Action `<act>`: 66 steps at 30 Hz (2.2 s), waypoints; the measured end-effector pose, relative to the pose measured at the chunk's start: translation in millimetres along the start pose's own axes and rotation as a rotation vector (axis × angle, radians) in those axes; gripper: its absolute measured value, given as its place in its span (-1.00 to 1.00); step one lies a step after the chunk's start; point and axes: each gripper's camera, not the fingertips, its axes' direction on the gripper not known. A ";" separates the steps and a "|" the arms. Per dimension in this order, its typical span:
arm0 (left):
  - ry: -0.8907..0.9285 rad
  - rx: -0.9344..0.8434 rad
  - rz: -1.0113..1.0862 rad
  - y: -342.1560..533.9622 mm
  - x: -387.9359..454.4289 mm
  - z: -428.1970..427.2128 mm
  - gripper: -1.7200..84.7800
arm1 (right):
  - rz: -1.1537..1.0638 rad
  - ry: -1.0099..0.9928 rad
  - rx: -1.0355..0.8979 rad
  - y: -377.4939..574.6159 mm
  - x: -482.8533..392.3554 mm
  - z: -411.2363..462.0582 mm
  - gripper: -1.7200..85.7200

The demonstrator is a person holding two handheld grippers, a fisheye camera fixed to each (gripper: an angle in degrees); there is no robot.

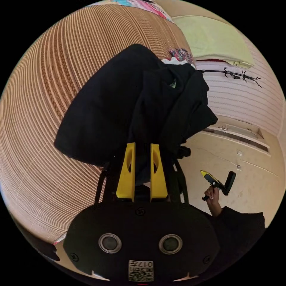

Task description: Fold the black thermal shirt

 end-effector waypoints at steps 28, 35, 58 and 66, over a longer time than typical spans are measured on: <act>0.910 0.163 1.777 442.1 268.2 -461.8 -0.95 | -0.862 -0.812 0.301 43.7 -136.9 -107.8 -0.95; 0.537 0.073 1.810 555.9 282.1 -499.6 -0.96 | -1.087 -0.879 0.225 66.3 -211.7 -82.3 -0.95; 0.427 0.424 1.643 701.6 258.0 -591.9 -0.96 | -1.191 -1.337 -0.449 -9.6 -387.2 43.1 -0.89; 0.035 1.013 0.993 764.9 165.8 -643.6 -0.95 | -1.200 -1.247 0.383 -9.8 -345.5 -151.5 -0.91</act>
